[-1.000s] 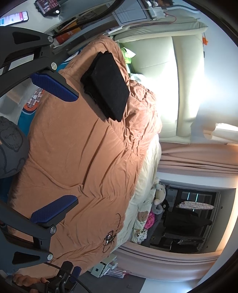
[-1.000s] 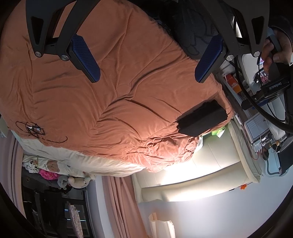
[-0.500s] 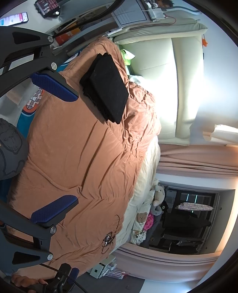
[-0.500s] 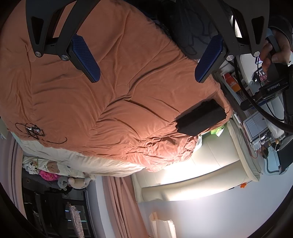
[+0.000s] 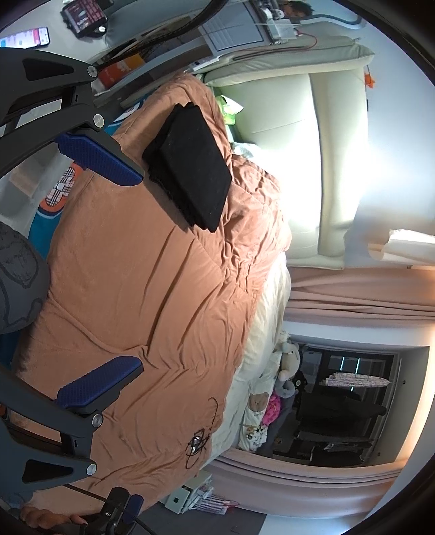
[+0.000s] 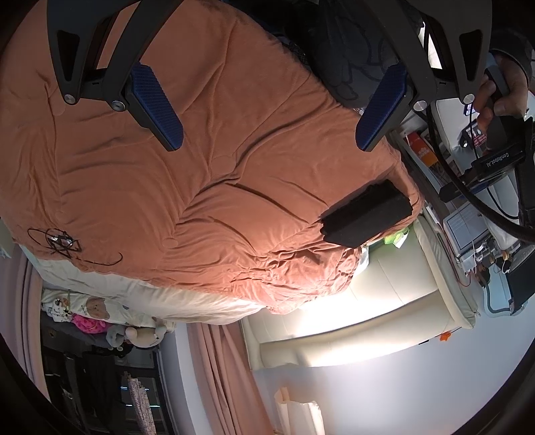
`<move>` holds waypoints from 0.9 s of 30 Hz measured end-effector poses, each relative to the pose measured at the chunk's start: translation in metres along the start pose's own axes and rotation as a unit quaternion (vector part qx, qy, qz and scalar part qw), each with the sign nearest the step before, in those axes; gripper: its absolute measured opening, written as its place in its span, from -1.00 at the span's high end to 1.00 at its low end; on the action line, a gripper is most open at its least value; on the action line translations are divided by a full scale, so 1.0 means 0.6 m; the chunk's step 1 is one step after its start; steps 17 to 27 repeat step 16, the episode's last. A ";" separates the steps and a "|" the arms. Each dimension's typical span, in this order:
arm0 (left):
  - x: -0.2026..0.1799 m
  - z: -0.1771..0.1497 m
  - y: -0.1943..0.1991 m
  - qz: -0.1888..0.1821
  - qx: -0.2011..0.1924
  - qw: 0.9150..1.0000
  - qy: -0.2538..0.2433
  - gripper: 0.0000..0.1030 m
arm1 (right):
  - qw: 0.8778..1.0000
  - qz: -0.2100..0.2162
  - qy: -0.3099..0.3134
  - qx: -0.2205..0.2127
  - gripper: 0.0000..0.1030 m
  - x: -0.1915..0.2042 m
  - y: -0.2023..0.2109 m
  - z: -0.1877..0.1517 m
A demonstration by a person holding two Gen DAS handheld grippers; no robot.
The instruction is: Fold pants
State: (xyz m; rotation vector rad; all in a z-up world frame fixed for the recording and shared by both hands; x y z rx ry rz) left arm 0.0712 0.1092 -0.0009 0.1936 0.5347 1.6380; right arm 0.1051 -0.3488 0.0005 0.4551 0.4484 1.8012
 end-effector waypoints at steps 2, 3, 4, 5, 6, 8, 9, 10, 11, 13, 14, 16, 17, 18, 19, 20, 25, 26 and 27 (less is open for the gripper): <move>0.000 0.001 0.001 0.001 -0.001 1.000 -0.001 -0.99 | 1.000 0.001 0.000 0.000 -1.00 0.000 0.001 0.000; 0.000 0.001 0.002 0.001 -0.002 1.000 -0.002 -0.99 | 1.000 0.000 0.001 0.000 -1.00 0.000 0.001 0.000; 0.000 0.001 0.003 0.000 -0.003 1.000 -0.002 -0.99 | 1.000 -0.001 0.001 -0.001 -1.00 -0.001 0.001 0.000; -0.001 0.000 0.004 0.000 -0.004 1.000 -0.003 -0.99 | 1.000 -0.001 0.000 0.000 -1.00 -0.002 0.002 0.000; -0.002 0.000 0.005 0.000 -0.005 1.000 -0.003 -0.99 | 1.000 -0.001 -0.001 0.000 -1.00 -0.003 0.003 -0.001; -0.005 -0.001 0.008 0.001 -0.008 1.000 -0.005 -0.99 | 1.000 -0.003 -0.001 0.000 -1.00 -0.005 0.004 -0.001; -0.005 -0.001 0.009 -0.001 -0.008 1.000 -0.004 -0.99 | 1.000 -0.003 -0.002 -0.001 -1.00 -0.006 0.005 -0.001; -0.006 -0.002 0.009 -0.001 -0.007 1.000 -0.004 -0.99 | 1.000 -0.003 -0.003 -0.001 -1.00 -0.007 0.007 -0.002; -0.006 -0.003 0.010 -0.002 -0.007 1.000 -0.006 -0.99 | 1.000 -0.004 -0.003 -0.001 -1.00 -0.008 0.008 -0.001; -0.007 -0.006 0.011 -0.002 -0.006 1.000 -0.008 -0.99 | 1.000 -0.006 -0.004 -0.003 -1.00 -0.009 0.012 -0.004; -0.008 -0.006 0.012 -0.004 -0.005 1.000 -0.008 -0.99 | 1.000 -0.006 -0.005 -0.003 -1.00 -0.009 0.013 -0.004; -0.011 -0.008 0.015 -0.006 -0.004 1.000 -0.008 -0.99 | 1.000 -0.007 -0.007 -0.005 -1.00 -0.011 0.018 -0.007; -0.011 -0.008 0.015 -0.006 -0.004 1.000 -0.008 -0.99 | 1.000 -0.007 -0.007 -0.005 -1.00 -0.011 0.018 -0.007; -0.011 -0.008 0.015 -0.006 -0.004 1.000 -0.008 -0.99 | 1.000 -0.007 -0.007 -0.005 -1.00 -0.011 0.018 -0.007; -0.011 -0.008 0.015 -0.006 -0.004 1.000 -0.008 -0.99 | 1.000 -0.007 -0.007 -0.005 -1.00 -0.011 0.018 -0.007; -0.011 -0.008 0.015 -0.006 -0.004 1.000 -0.008 -0.99 | 1.000 -0.007 -0.007 -0.005 -1.00 -0.011 0.018 -0.007; -0.011 -0.008 0.015 -0.006 -0.004 1.000 -0.008 -0.99 | 1.000 -0.007 -0.007 -0.005 -1.00 -0.011 0.018 -0.007; -0.011 -0.008 0.015 -0.006 -0.004 1.000 -0.008 -0.99 | 1.000 -0.007 -0.007 -0.005 -1.00 -0.011 0.018 -0.007; -0.011 -0.008 0.015 -0.006 -0.004 1.000 -0.008 -0.99 | 1.000 -0.007 -0.007 -0.005 -1.00 -0.011 0.018 -0.007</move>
Point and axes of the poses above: each gripper's, at about its wrist camera, not at the fingertips, and y roughly against the way its jaws point, x to its left, z to its top, the point moved 5 cm from there along -y, roughly the way its jaws point, and after that the axes turned 10 degrees about -z, right-handed, at the moved point
